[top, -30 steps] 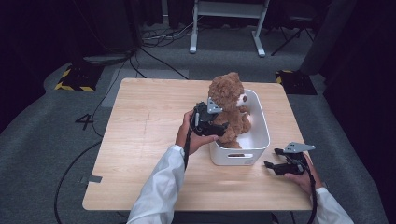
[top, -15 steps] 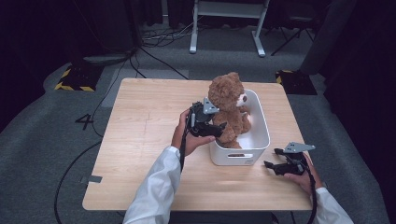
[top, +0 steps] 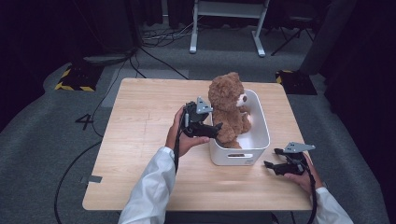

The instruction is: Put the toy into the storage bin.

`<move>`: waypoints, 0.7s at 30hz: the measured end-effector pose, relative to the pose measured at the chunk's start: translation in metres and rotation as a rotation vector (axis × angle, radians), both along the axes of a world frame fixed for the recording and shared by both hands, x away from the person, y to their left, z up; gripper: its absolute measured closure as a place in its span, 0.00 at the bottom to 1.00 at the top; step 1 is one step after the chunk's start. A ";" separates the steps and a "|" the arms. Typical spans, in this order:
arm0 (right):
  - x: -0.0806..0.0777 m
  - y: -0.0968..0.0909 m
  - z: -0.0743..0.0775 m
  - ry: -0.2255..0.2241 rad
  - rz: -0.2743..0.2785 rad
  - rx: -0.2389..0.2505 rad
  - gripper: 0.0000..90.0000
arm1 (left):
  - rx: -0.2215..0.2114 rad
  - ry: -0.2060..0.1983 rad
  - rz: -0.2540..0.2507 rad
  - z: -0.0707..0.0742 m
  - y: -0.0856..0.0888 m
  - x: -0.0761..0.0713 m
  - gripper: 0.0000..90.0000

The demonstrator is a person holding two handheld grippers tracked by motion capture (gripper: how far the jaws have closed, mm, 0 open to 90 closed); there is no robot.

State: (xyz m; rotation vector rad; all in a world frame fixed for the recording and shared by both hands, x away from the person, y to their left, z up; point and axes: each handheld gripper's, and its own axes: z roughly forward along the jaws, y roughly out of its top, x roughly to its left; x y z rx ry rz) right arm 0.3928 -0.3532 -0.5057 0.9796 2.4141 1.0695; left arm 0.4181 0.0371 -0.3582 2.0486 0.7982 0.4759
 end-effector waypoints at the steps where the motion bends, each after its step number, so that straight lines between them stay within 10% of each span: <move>1: 0.000 0.000 0.000 0.000 0.000 0.000 0.23 | 0.002 0.002 0.006 0.000 0.001 -0.001 0.18; 21: 0.000 0.000 0.000 0.000 0.000 0.000 0.23 | 0.052 -0.025 0.033 0.001 0.032 -0.015 0.19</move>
